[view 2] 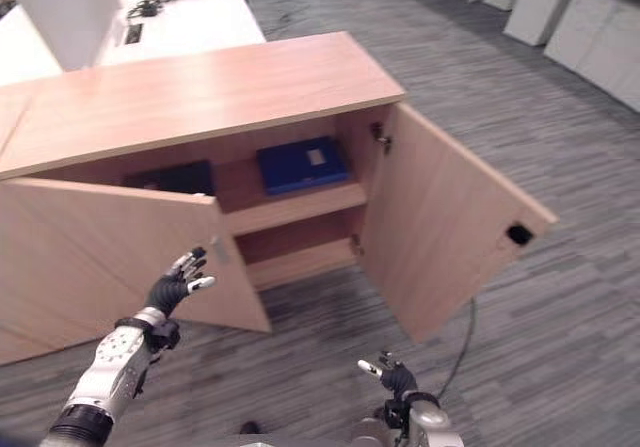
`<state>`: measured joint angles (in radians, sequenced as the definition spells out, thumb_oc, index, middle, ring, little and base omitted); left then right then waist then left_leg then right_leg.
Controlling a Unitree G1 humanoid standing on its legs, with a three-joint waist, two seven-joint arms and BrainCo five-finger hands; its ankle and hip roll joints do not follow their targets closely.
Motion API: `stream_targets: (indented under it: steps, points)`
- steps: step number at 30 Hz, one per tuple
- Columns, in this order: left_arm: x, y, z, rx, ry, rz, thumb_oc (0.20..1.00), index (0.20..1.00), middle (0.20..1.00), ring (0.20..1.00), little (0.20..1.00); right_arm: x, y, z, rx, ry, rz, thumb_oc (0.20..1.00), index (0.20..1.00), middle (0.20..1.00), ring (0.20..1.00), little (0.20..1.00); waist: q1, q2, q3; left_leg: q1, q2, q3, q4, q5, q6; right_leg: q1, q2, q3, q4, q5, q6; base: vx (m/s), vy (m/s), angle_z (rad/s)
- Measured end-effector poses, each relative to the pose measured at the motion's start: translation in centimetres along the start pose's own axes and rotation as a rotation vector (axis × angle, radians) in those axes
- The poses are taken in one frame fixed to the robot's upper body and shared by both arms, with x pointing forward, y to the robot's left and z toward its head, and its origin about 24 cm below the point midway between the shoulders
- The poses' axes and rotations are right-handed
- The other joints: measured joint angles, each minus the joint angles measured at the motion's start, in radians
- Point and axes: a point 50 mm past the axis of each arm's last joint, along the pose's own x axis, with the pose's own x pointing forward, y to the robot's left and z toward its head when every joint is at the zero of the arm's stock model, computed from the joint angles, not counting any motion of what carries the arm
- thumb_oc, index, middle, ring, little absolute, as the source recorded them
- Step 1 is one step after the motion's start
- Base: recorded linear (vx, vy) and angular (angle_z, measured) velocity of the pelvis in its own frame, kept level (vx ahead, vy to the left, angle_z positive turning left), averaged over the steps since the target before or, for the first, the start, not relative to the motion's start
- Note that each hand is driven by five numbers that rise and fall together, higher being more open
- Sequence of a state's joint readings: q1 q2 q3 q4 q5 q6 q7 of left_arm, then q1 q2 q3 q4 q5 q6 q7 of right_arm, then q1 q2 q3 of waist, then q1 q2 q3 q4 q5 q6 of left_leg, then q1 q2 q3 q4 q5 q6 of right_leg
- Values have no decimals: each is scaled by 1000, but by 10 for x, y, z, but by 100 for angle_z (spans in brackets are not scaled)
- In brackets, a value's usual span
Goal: Put the empty folder in the office cabinet
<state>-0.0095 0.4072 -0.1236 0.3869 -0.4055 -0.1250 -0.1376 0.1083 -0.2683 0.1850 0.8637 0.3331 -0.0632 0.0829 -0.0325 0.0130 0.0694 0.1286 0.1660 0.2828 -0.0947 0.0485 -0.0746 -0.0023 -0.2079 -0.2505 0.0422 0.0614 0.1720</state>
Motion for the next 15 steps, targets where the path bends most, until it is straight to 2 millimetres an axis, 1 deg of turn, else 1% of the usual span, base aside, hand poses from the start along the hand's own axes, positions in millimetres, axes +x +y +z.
stream_targets:
  steps: [1,2,3,4,6,8,9,11,12,13,14,15]
  points:
    - [-1,-3,-4,-11,10,3,1000,1000,1000,1000,1000,-3,-8,-4,-12,14,-19,1000,1000,1000,1000,1000,0,17,-21,1,19,9,2,-1,-1,6,23,7,-26,3,-10,71,-101,-24]
    - [0,-5,-4,-18,7,4,1000,1000,1000,1000,1000,-7,-17,-6,-26,20,-37,1000,1000,1000,1000,1000,-5,36,-42,3,34,12,6,5,-10,31,44,0,-70,21,-22,125,-129,-23]
    - [3,-7,-1,-24,-7,7,1000,1000,1000,1000,1000,-9,-24,-7,-40,25,-52,1000,1000,1000,1000,1000,-14,45,-50,6,41,14,5,8,-9,69,63,-6,-132,56,-36,114,-130,-13]
    - [6,-9,1,-31,-14,7,1000,1000,1000,1000,1000,-11,-31,-7,-52,28,-66,1000,1000,1000,1000,1000,-22,62,-54,22,46,11,8,12,-13,78,70,-4,-135,58,-37,141,-182,-9]
    - [10,-11,4,-37,-25,20,1000,1000,1000,1000,1000,-13,-38,-7,-71,32,-77,1000,1000,1000,1000,1000,-36,66,-62,30,48,12,21,27,-35,90,69,1,-131,55,-35,59,-123,-16]
    - [16,-7,8,-37,-34,48,1000,1000,1000,1000,1000,-10,-36,-2,-73,21,-69,1000,1000,1000,1000,1000,-43,70,-65,36,48,13,39,29,-39,91,69,22,-131,48,-37,20,-112,-25]
    - [18,-6,9,-36,-33,55,1000,1000,1000,1000,1000,-10,-34,-1,-75,18,-63,1000,1000,1000,1000,1000,-41,69,-65,34,48,15,45,29,-39,91,67,26,-131,48,-37,-14,-174,-19]
    - [26,-3,13,-28,-30,76,1000,1000,1000,1000,1000,-8,-31,1,-74,13,-54,1000,1000,1000,1000,1000,-47,53,-54,12,52,13,115,35,-48,90,60,42,-131,38,-36,-8,-143,-16]
    - [30,0,16,-20,-31,89,1000,1000,1000,1000,1000,-6,-28,3,-68,7,-45,1000,1000,1000,1000,1000,-46,31,-42,-17,59,13,168,40,-58,92,59,49,-132,26,-46,43,-45,-5]
    - [31,4,19,-8,-37,95,1000,1000,1000,1000,1000,-4,-24,5,-63,-3,-37,1000,1000,1000,1000,1000,-47,14,-32,-37,67,13,200,51,-76,92,62,51,-131,30,-51,76,-29,-5]
    - [31,7,22,4,-40,99,1000,1000,1000,1000,1000,-3,-22,7,-63,-9,-32,1000,1000,1000,1000,1000,-54,-2,-19,-43,76,0,232,64,-94,91,71,57,-135,23,-67,93,1,-18]
    - [30,11,19,11,-27,110,1000,1000,1000,1000,1000,-2,-21,9,-66,-12,-29,1000,1000,1000,1000,1000,-51,-12,-14,-53,86,-20,273,72,-107,93,79,80,-137,20,-81,64,9,-35]
